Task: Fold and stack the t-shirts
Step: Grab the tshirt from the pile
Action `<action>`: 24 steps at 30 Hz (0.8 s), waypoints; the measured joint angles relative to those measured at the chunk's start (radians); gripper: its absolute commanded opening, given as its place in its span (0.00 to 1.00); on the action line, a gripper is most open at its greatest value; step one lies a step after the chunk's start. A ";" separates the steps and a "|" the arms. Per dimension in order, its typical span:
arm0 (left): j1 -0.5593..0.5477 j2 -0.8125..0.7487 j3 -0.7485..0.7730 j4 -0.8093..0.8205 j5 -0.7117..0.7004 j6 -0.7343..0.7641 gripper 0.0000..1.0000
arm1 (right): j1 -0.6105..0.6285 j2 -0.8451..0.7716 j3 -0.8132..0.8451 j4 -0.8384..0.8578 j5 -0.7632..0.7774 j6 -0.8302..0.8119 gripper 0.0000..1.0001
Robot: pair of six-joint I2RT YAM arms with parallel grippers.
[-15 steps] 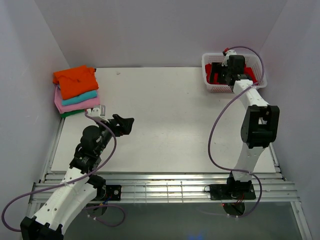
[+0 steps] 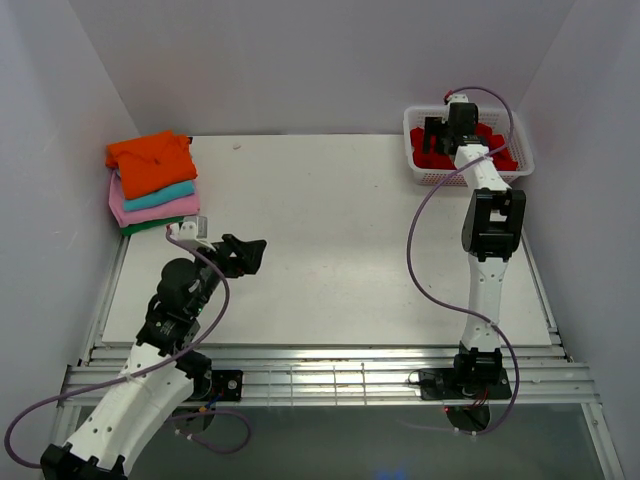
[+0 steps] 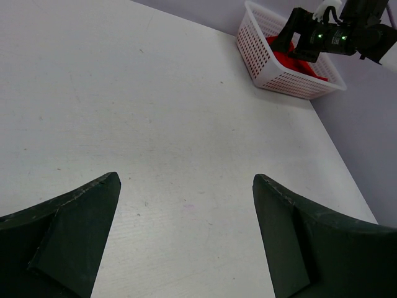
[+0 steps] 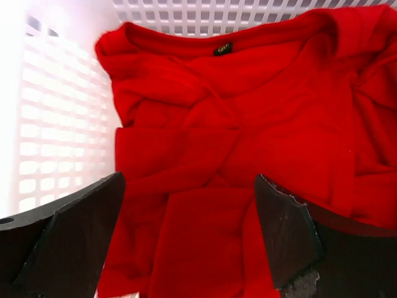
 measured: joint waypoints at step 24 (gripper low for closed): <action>0.000 -0.126 -0.002 -0.103 -0.038 -0.001 0.98 | 0.004 0.140 0.063 -0.035 0.063 -0.095 0.08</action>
